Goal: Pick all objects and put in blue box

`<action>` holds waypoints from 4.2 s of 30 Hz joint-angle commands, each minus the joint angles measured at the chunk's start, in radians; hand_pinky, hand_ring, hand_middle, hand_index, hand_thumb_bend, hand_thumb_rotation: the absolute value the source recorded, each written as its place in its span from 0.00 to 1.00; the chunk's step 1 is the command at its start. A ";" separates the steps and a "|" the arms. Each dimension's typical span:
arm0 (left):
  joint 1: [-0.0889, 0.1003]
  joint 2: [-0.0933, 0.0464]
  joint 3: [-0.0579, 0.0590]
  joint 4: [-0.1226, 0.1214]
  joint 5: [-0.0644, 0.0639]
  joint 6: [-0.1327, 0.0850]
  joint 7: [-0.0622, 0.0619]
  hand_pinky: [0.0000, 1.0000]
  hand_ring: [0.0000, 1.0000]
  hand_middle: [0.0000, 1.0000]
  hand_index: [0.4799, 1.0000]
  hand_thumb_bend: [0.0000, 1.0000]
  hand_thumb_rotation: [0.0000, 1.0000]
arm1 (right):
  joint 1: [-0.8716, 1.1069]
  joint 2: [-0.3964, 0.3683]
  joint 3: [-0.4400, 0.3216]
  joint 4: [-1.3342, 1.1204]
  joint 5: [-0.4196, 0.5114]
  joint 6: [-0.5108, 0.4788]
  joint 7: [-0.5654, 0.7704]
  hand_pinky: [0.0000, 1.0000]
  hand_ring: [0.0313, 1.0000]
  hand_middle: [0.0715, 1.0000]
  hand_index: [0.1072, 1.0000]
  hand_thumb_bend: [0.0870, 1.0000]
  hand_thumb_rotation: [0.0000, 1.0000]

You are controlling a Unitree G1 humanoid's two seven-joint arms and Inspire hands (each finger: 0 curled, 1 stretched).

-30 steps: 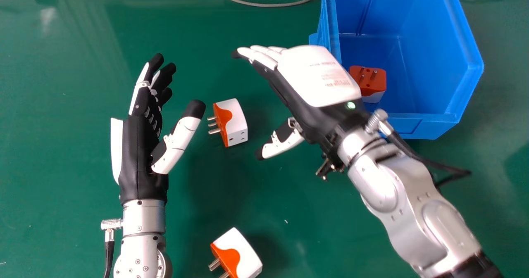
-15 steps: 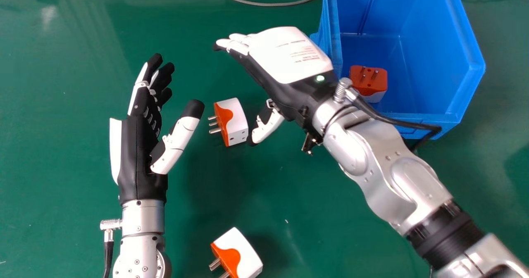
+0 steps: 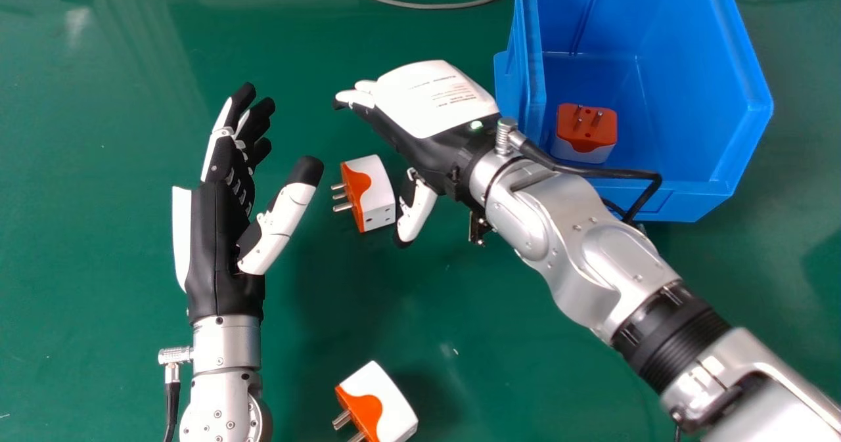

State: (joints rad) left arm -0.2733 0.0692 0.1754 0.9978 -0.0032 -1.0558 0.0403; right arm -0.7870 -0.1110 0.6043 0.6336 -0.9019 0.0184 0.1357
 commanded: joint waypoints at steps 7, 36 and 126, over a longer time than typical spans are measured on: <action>-0.020 0.002 0.001 -0.005 -0.012 -0.014 -0.013 0.89 0.90 0.87 0.79 0.86 0.59 | -0.137 0.052 0.022 0.180 0.029 -0.021 0.018 0.75 0.93 0.94 0.89 0.94 0.02; -0.031 -0.001 -0.003 0.010 0.006 -0.015 0.015 0.91 0.90 0.87 0.78 0.87 0.61 | -0.256 0.125 0.069 0.431 0.044 -0.086 0.012 0.78 0.92 0.93 0.89 0.90 0.09; -0.023 0.004 0.000 0.010 0.003 -0.020 0.000 0.89 0.89 0.87 0.78 0.87 0.58 | -0.222 0.091 0.121 0.362 0.027 -0.061 -0.180 0.48 0.53 0.61 0.62 0.58 0.00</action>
State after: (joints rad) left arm -0.2908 0.0680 0.1748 1.0122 -0.0073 -1.0561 0.0324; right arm -0.9961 -0.0129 0.7226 1.0089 -0.8711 -0.0578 -0.0648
